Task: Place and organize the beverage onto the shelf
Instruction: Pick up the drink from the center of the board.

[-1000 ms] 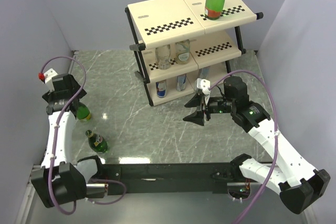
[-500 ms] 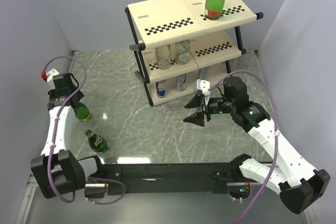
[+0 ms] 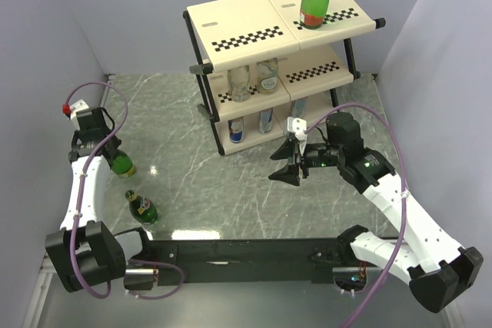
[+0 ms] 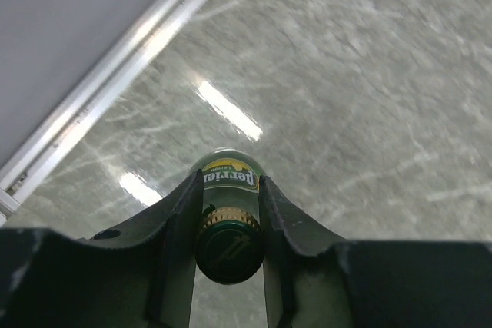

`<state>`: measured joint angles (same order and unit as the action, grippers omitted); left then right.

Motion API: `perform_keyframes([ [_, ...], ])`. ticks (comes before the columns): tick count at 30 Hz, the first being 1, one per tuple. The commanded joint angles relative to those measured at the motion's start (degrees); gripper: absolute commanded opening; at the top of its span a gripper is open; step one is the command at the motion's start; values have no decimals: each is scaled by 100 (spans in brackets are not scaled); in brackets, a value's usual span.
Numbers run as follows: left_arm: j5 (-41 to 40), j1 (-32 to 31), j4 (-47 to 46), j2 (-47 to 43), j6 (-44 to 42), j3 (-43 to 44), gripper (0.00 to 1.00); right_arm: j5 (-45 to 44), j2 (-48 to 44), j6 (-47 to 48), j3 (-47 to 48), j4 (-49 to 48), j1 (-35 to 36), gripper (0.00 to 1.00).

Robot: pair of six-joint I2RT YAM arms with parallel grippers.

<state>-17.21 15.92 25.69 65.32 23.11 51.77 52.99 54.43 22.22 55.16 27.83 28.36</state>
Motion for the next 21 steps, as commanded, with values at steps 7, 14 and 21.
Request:
perform_keyframes([
  [7, 1245, -528, 49, -1030, -237, 667, 0, 141, 155, 327, 48, 3, 29, 66],
  [14, 2089, -1213, 173, -1565, -185, 554, 0, 334, 33, 467, -338, -488, 29, 67],
  [21, 2573, -2119, 497, -2014, 35, 624, 0, 414, -266, 486, -1146, -1438, 108, 76],
])
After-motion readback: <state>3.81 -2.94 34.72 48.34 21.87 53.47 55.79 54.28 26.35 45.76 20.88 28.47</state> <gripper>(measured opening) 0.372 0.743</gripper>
